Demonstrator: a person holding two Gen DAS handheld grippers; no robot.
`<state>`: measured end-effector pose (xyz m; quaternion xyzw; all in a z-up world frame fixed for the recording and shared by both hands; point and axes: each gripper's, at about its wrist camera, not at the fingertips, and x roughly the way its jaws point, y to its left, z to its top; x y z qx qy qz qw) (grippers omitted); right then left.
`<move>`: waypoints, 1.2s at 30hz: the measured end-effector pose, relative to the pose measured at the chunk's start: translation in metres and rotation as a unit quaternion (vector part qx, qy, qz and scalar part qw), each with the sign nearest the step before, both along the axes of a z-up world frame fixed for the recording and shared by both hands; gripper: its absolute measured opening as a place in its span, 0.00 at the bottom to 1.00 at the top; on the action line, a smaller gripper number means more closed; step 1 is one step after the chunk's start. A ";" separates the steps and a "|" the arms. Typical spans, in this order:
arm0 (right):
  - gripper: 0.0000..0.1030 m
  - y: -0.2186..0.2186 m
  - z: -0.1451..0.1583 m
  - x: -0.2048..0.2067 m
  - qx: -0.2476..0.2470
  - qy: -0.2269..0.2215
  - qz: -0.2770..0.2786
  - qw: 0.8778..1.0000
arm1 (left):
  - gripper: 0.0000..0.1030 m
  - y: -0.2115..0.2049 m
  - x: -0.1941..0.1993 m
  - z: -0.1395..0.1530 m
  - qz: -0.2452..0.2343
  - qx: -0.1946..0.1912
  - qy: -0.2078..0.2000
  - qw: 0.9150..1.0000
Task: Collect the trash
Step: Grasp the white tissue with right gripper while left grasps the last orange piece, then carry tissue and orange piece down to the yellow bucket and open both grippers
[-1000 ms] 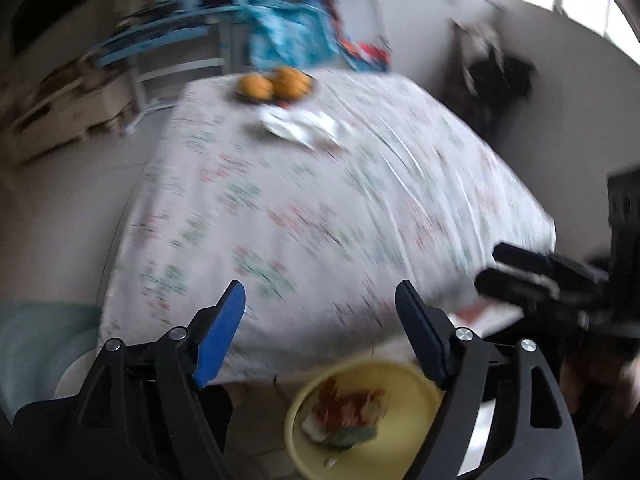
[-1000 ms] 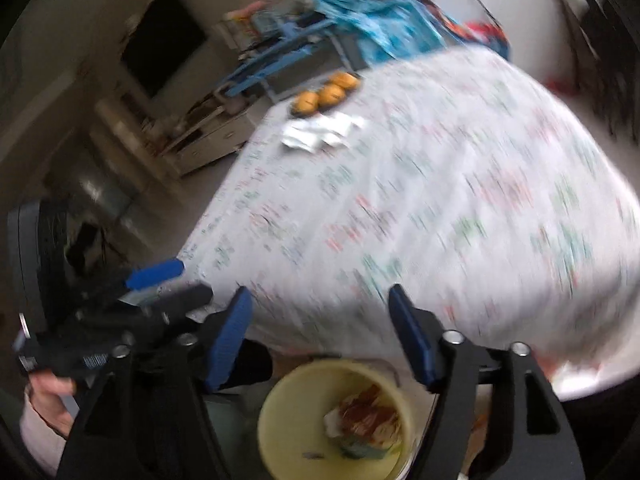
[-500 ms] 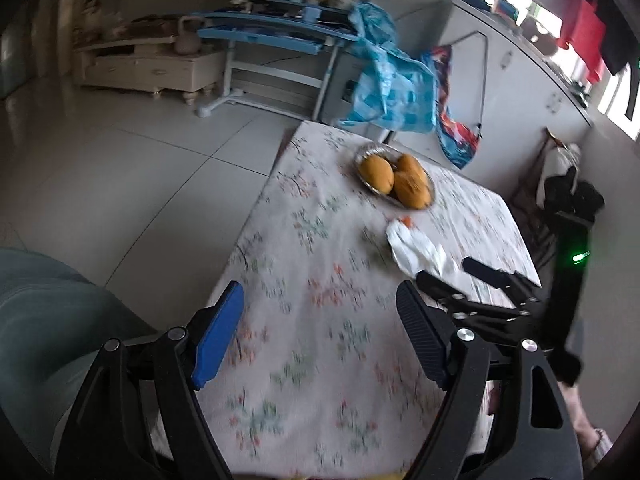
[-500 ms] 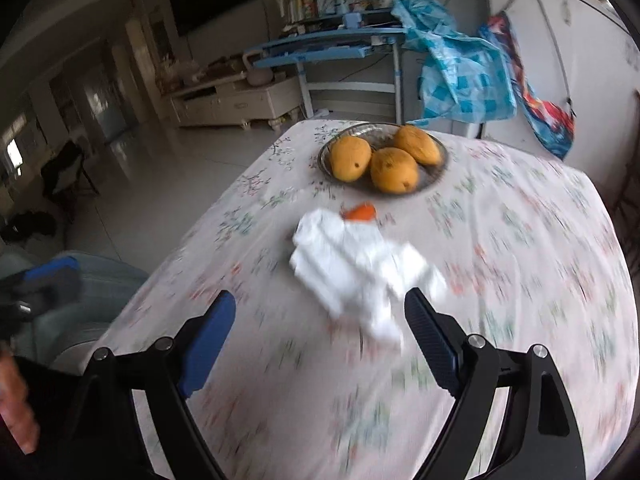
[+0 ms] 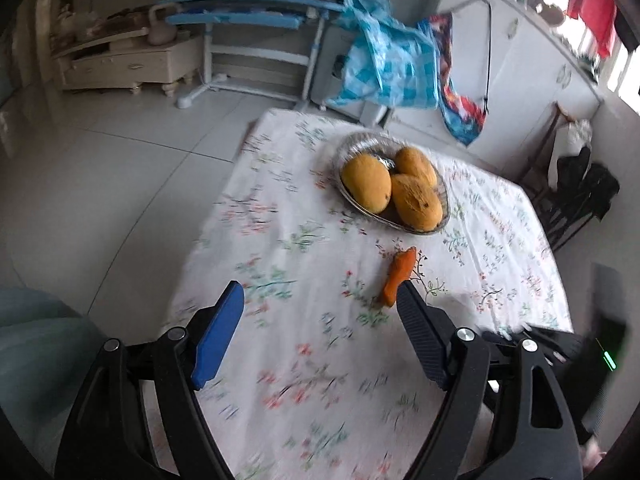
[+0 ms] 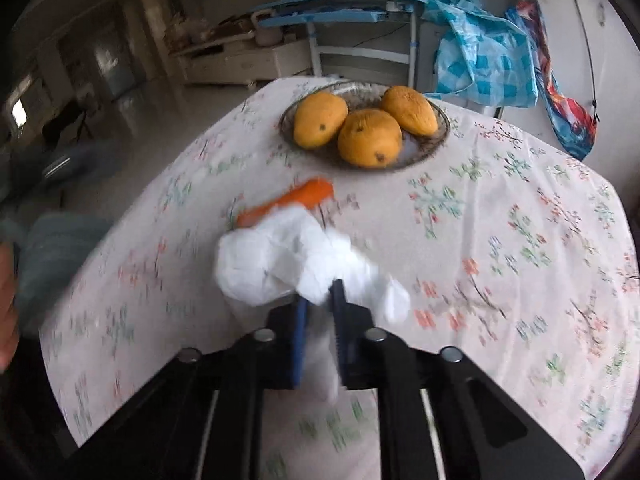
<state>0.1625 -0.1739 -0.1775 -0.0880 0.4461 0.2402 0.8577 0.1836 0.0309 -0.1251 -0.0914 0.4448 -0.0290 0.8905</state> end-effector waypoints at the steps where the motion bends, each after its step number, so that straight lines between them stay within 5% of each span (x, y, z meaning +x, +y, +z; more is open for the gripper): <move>1: 0.06 -0.005 0.001 -0.006 -0.012 0.002 0.005 1.000 | 0.73 -0.008 0.006 -0.005 -0.009 0.007 0.003 1.000; 7: 0.06 -0.037 0.001 -0.028 -0.004 0.037 -0.014 0.999 | 0.73 -0.064 0.036 -0.028 -0.065 0.077 0.003 0.995; 9: 0.13 -0.047 0.004 -0.031 0.028 0.045 -0.032 0.998 | 0.73 -0.076 0.043 -0.034 -0.078 0.102 0.003 0.992; 10: 0.30 -0.051 0.007 -0.033 0.042 0.045 -0.037 0.997 | 0.72 -0.082 0.046 -0.039 -0.082 0.111 0.005 0.990; 12: 0.52 -0.058 0.017 -0.036 0.064 0.031 -0.044 0.997 | 0.58 -0.087 0.050 -0.043 -0.090 0.118 0.011 0.989; 16: 0.55 -0.063 0.028 -0.030 0.091 0.015 -0.063 0.994 | 0.18 -0.096 0.052 -0.045 -0.110 0.116 0.014 0.987; 19: 0.56 -0.060 0.026 -0.023 0.106 0.013 -0.066 0.992 | 0.16 -0.096 0.050 -0.044 -0.117 0.102 0.020 0.988; 28: 0.56 -0.049 0.008 -0.014 0.098 0.028 -0.056 0.993 | 0.15 -0.084 0.036 -0.041 -0.126 0.058 0.031 0.990; 32: 0.27 -0.036 0.003 -0.016 0.025 -0.002 -0.047 0.999 | 0.15 -0.077 0.024 -0.037 -0.127 0.035 0.031 0.991; 36: 0.14 -0.036 0.003 -0.018 0.015 -0.006 -0.042 0.999 | 0.15 -0.072 0.006 -0.025 -0.129 0.015 0.012 0.991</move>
